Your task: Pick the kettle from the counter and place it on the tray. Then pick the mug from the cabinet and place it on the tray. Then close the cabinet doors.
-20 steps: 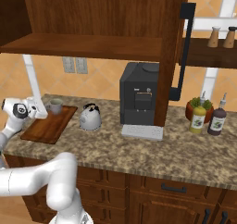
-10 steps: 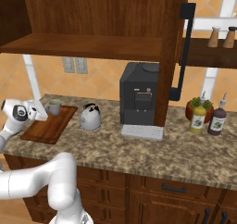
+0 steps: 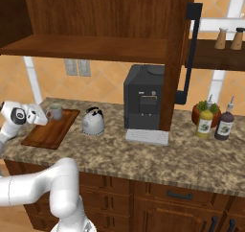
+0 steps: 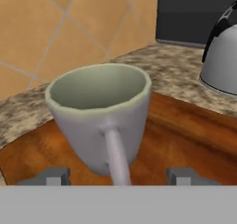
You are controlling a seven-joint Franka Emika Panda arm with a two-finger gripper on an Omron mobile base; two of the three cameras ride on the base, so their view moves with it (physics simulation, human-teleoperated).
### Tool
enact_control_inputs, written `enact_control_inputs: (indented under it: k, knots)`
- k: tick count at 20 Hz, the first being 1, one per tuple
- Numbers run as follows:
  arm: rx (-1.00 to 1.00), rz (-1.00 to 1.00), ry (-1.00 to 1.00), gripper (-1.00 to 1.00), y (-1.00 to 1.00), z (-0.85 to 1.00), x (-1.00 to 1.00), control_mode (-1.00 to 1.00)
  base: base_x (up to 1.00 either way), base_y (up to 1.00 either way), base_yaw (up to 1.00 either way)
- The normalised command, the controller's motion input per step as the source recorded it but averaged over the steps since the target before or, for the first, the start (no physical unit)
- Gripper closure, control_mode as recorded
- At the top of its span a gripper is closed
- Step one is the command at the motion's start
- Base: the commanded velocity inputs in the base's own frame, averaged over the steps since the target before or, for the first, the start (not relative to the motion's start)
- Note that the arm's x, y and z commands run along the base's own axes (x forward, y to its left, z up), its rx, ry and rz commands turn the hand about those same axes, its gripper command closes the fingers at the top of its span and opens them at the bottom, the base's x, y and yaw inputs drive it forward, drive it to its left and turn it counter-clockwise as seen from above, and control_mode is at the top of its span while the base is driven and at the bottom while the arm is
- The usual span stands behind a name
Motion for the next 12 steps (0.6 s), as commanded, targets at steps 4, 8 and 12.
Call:
enact_control_inputs:
  k: [4, 8, 12]
  knots:
    - [-0.03, 0.00, 0.01, -1.00, 0.13, 0.00, -0.28, -1.00, 0.00, 0.00, 0.00]
    - [-0.03, -0.01, 0.00, -1.00, 0.02, 0.20, -0.63, -1.00, 0.00, 0.00, 0.00]
    - [-0.01, -0.01, -0.03, -1.00, 0.00, 0.42, -0.96, -1.00, 0.00, 0.00, 0.00]
